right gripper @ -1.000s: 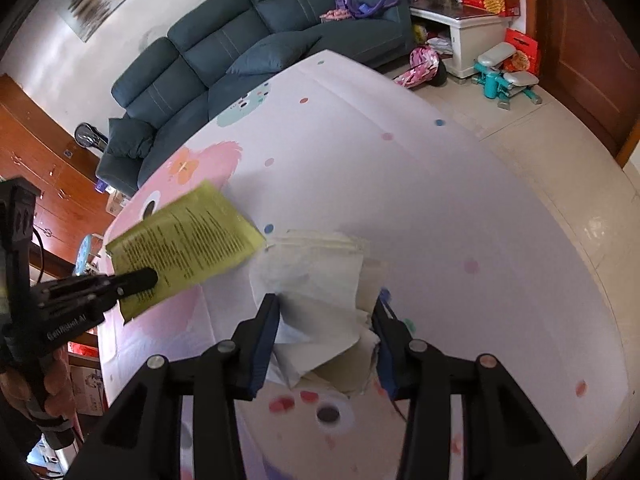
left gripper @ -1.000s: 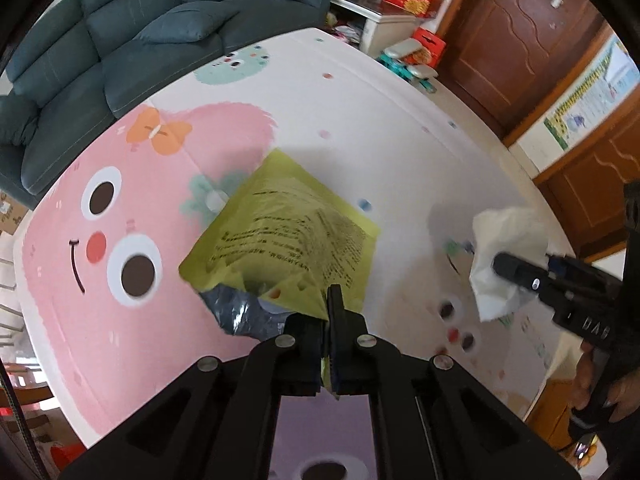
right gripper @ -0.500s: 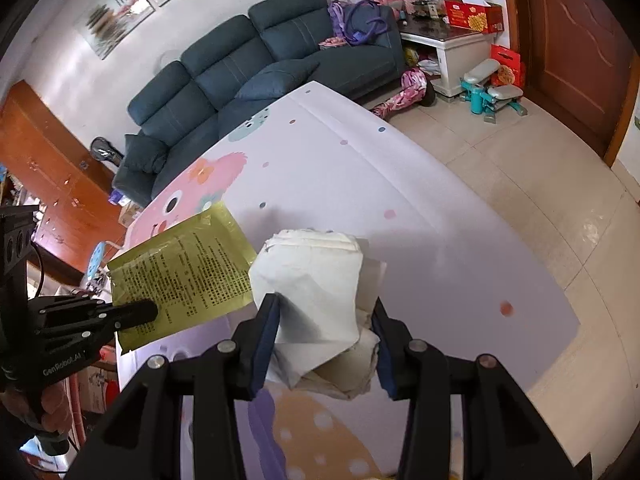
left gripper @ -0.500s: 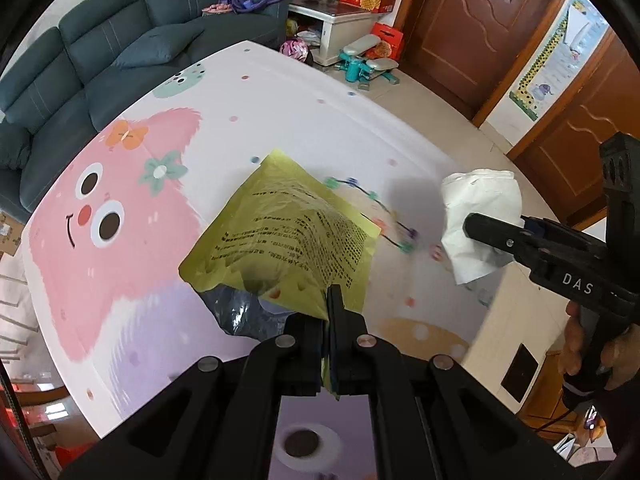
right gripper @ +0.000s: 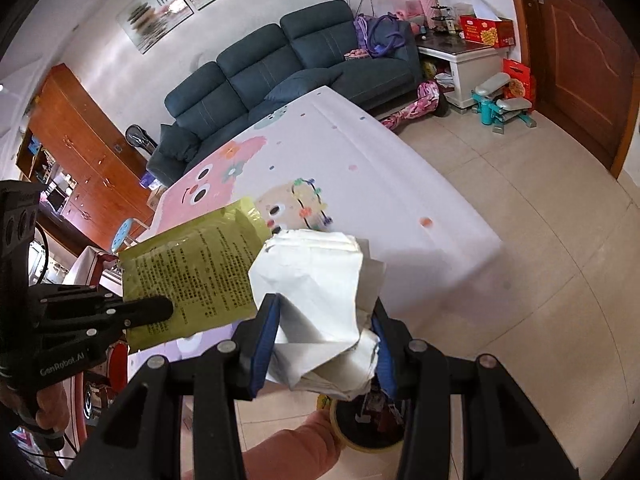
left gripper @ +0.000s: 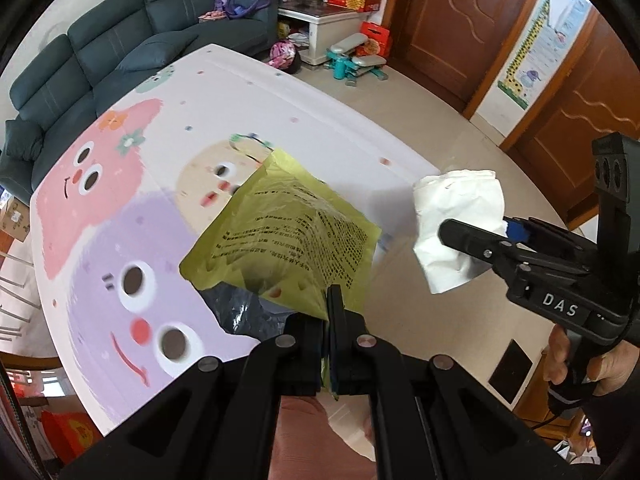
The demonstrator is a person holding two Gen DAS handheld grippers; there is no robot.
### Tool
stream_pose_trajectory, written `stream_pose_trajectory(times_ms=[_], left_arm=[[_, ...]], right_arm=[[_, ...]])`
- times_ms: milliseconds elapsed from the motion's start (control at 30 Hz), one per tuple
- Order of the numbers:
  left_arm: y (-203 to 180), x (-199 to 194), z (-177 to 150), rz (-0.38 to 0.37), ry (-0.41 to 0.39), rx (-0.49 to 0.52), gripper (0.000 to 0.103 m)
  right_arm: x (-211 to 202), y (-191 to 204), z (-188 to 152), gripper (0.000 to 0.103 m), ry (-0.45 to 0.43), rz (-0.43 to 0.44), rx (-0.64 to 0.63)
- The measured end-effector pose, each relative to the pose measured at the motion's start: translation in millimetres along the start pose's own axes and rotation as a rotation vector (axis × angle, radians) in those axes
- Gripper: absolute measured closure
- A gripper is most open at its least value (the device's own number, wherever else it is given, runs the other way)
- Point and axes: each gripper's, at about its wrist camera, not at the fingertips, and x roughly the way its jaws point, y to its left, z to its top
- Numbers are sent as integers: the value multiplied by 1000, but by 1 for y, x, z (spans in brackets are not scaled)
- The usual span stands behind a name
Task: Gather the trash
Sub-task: 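Lift the packet and tissue off the table and carry them over the bin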
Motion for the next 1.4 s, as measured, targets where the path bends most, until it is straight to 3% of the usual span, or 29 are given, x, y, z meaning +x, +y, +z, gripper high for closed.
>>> stream_pose_trajectory(times_ms=[367, 633, 1100, 1400], left_arm=[[-87, -8, -52, 16, 17, -13, 103], [-119, 0, -80, 10, 87, -10, 103], [-127, 52, -97, -17, 199, 76, 103], [-119, 109, -116, -48, 243, 95, 103]], right_arm=[[-40, -51, -63, 60, 56, 9, -7], [-47, -73, -85, 60, 108, 11, 3], [-11, -93, -125, 60, 179, -15, 109], [28, -103, -162, 60, 197, -100, 142]])
